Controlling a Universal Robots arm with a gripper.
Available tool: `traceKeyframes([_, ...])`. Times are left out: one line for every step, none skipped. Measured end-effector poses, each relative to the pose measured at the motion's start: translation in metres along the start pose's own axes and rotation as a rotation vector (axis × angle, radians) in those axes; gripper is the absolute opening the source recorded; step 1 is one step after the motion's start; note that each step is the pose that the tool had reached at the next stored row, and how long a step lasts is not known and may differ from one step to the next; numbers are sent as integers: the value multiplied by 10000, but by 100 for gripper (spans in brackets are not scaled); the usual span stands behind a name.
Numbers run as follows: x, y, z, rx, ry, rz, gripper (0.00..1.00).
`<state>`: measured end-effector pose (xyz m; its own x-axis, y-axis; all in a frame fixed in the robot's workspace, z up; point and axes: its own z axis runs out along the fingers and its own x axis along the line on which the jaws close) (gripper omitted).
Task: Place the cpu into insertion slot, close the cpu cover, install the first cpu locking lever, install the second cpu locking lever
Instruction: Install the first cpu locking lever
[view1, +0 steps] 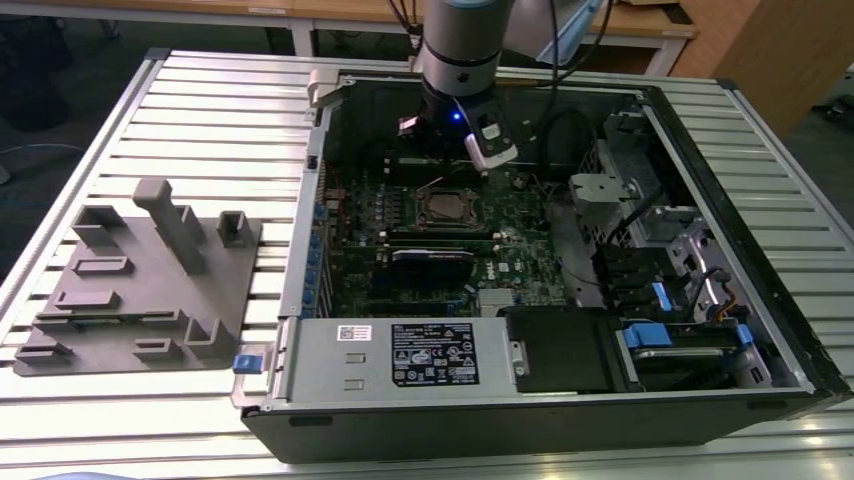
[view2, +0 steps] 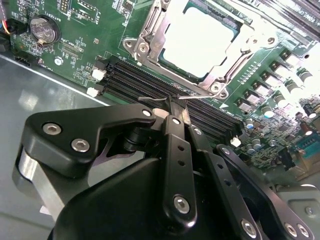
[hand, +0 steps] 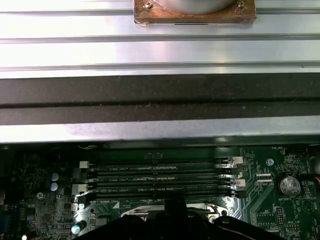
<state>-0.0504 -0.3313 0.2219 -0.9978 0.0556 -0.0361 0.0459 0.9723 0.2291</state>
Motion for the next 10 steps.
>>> traceKeyframes([-3, 3, 3, 2, 3, 0, 10])
traceKeyframes([-7, 5, 7, 1, 5, 0, 10])
traceKeyframes([-11, 7, 11, -1, 6, 1, 10])
traceKeyframes([-15, 8, 15, -1, 9, 3, 10])
traceKeyframes([-20, 9, 17, 0, 12, 3, 10])
traceKeyframes([-24, 10, 20, 1, 14, 3, 10])
traceKeyframes([-28, 11, 23, 3, 18, 4, 10])
traceKeyframes([-32, 11, 28, 5, 21, 5, 10])
traceKeyframes([-36, 10, 35, 8, 24, 6, 10])
traceKeyframes([-41, 9, 42, 11, 25, 6, 10])
